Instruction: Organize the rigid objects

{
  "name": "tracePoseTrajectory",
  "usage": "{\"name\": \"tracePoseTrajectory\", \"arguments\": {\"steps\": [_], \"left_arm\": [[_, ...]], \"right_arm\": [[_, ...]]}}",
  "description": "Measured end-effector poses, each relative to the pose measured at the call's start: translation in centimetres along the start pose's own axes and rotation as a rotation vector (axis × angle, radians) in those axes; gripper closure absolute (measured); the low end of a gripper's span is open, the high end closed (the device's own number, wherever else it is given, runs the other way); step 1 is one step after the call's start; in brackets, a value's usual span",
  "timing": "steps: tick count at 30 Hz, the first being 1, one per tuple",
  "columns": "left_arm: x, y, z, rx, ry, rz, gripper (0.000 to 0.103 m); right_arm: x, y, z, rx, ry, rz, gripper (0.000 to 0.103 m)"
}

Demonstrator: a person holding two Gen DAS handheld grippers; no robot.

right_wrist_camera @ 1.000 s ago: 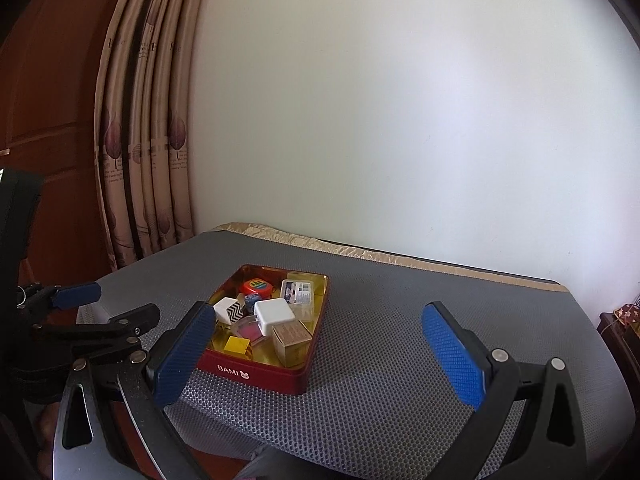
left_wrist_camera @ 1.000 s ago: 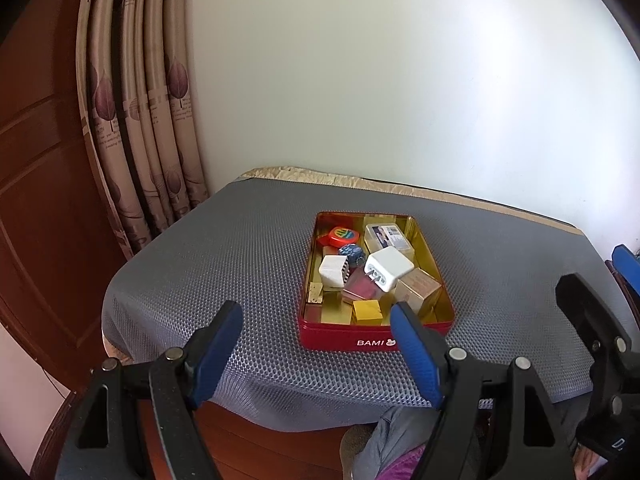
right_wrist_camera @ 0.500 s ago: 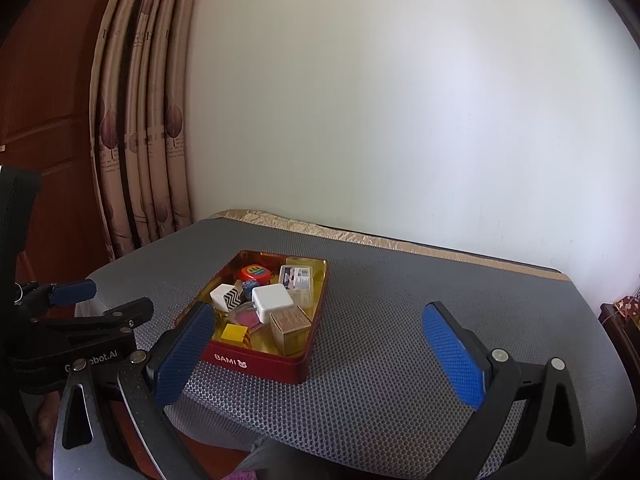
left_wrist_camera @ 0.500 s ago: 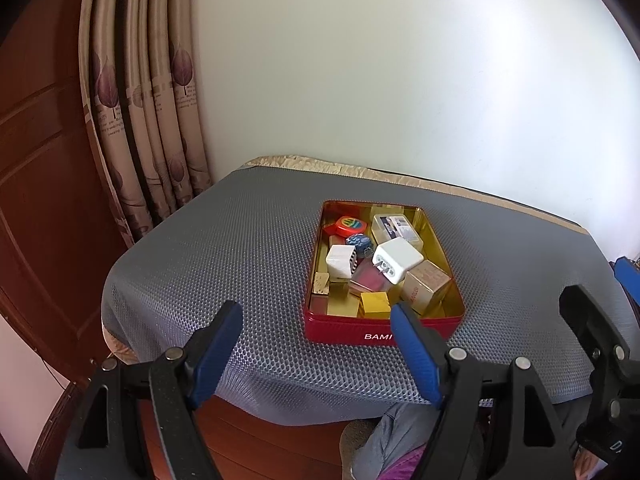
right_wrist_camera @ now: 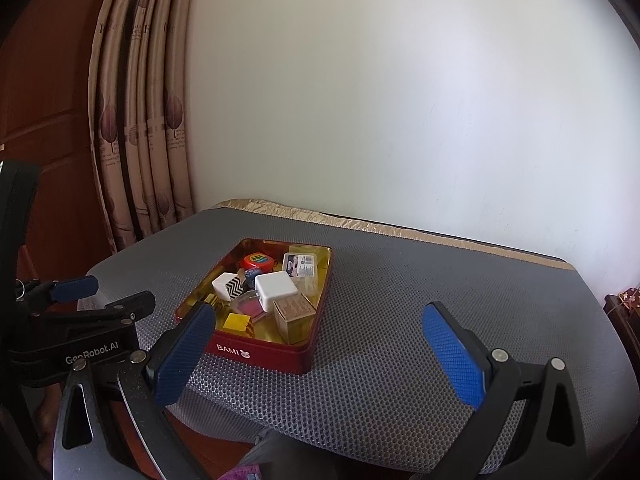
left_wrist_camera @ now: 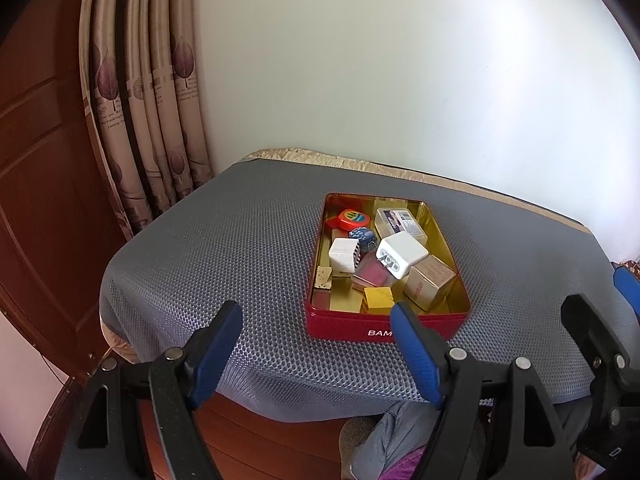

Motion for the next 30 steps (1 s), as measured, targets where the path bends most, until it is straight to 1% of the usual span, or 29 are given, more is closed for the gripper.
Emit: {"name": "tracePoseTrajectory", "arguments": {"steps": [7,16,21,30], "left_arm": [[-0.06,0.01,-0.01,-0.005,-0.004,0.004,0.024],[0.04,-0.26,0.04,-0.011,-0.008,0.003,0.021],[0.23,-0.62,0.19,-0.03,-0.015,-0.003,0.021],[0.28,-0.84,0.3,-0.04,-0.015,-0.004,0.02]], "right_arm": [[-0.23,-0.17,0.09,-0.009,0.0,0.003,0.0],[-0.43,-0.07,0.0,-0.013,-0.004,0.008,0.0],[-0.66,-0.11,-0.01,-0.016,0.0,0.007,0.0],[-0.88,-0.15,0.09,-0.021,-0.006,0.006,0.0]]}}
Point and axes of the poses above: each gripper's, at about its wrist camera, not at the fingertips, and y roughly against the way its jaws point, x to its right, z to its underside, the point moved 1 cm from there along -y, roughly the way its jaws point, and after that the axes turned 7 degrees about z, right-handed, at the moved point
